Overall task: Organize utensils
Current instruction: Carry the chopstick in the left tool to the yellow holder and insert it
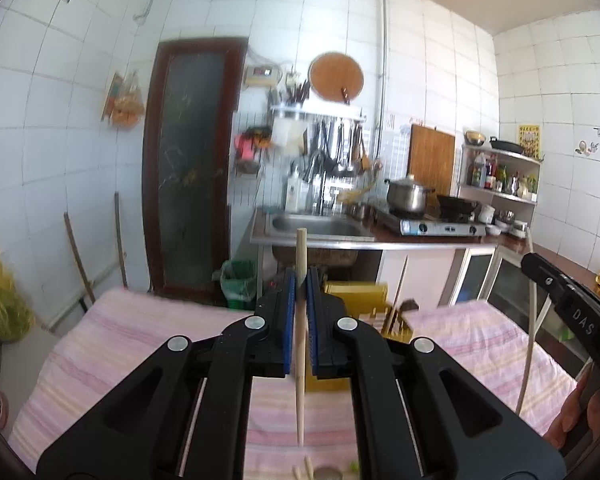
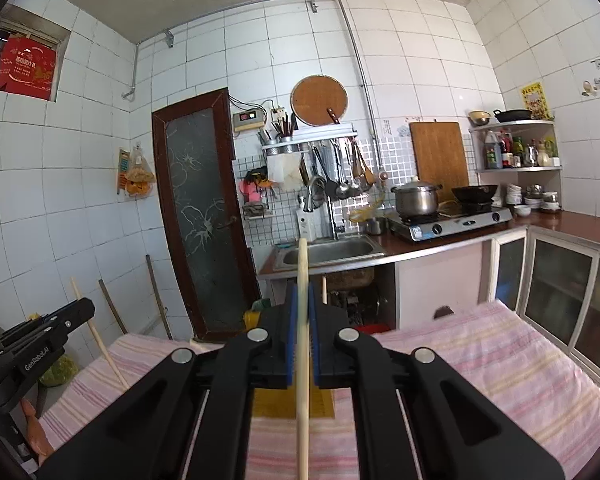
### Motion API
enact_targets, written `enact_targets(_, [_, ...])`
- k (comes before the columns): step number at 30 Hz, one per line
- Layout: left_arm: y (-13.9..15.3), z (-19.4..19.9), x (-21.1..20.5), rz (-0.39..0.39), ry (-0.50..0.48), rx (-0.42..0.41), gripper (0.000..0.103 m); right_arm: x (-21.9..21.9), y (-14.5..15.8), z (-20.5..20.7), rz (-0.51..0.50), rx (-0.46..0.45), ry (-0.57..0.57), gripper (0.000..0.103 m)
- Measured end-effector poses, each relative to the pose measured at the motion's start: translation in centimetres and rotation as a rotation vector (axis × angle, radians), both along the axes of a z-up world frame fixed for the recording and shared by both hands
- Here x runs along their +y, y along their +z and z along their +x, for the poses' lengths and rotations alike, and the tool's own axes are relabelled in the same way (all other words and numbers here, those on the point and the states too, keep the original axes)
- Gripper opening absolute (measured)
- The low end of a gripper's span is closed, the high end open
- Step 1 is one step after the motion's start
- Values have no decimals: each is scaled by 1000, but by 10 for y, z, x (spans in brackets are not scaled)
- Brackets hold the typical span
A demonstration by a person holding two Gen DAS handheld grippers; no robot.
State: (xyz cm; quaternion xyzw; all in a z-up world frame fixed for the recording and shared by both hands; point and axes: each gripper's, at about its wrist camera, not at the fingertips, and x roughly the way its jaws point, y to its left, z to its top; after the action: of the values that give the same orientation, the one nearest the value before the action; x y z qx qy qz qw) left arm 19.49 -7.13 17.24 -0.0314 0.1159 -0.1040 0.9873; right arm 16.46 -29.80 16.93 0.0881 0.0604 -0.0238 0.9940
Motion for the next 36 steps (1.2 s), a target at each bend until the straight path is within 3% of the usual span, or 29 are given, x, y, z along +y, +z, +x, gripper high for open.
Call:
enact_targets(9, [29, 77, -25, -40, -37, -5, 4, -12, 30, 61, 3, -27, -1, 6])
enact_targets(20, [48, 143, -45, -117, -48, -68, 0, -18, 27, 130, 12, -121, -24, 6])
enact_targets(25, [30, 154, -49, -69, -27, -69, 0, -16, 14, 156, 15, -144, -22, 6])
enact_targets(28, [18, 169, -40, -69, -13, -38, 0, -16, 8, 169, 41, -157, -7, 6])
enact_targets(32, [1, 179, -24, -62, 14, 5, 0, -9, 0, 179, 0, -182, -6, 6])
enact_targets(36, [-22, 185, -9, -43, 47, 73, 0, -8, -17, 192, -12, -139, 0, 6])
